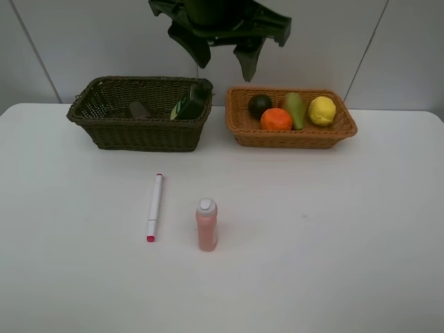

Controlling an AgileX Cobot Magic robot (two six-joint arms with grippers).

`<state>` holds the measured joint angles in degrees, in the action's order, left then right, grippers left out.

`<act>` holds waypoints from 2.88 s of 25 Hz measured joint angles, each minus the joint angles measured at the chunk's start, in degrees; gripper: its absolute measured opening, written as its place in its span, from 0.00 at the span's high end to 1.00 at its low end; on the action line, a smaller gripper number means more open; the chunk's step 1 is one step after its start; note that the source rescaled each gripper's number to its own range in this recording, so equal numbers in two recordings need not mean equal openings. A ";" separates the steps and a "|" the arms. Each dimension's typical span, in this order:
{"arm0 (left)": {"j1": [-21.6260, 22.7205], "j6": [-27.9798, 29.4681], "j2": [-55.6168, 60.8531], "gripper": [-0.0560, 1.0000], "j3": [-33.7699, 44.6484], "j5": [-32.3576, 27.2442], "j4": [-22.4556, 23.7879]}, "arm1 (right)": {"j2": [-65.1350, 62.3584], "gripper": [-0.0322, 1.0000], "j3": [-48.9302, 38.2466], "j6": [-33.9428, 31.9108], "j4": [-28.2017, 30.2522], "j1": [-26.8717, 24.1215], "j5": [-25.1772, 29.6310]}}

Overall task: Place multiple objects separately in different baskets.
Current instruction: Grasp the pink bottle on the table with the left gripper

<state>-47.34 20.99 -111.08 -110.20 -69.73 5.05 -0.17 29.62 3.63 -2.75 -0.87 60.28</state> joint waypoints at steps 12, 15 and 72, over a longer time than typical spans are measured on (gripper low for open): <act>-1.59 3.85 0.46 0.15 11.93 -0.01 -2.55 | 0.00 0.02 0.00 0.00 0.00 0.00 0.00; -1.59 4.15 0.46 0.15 15.81 -0.14 -2.67 | 0.00 0.02 0.00 0.00 0.00 0.00 0.00; -1.59 -1.97 -7.34 0.54 32.04 14.20 -11.92 | 0.00 0.02 0.00 0.00 -0.72 0.00 0.00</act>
<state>-48.93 19.01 -118.42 -78.16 -55.52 -6.87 -0.17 29.62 3.63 -3.47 -0.87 60.28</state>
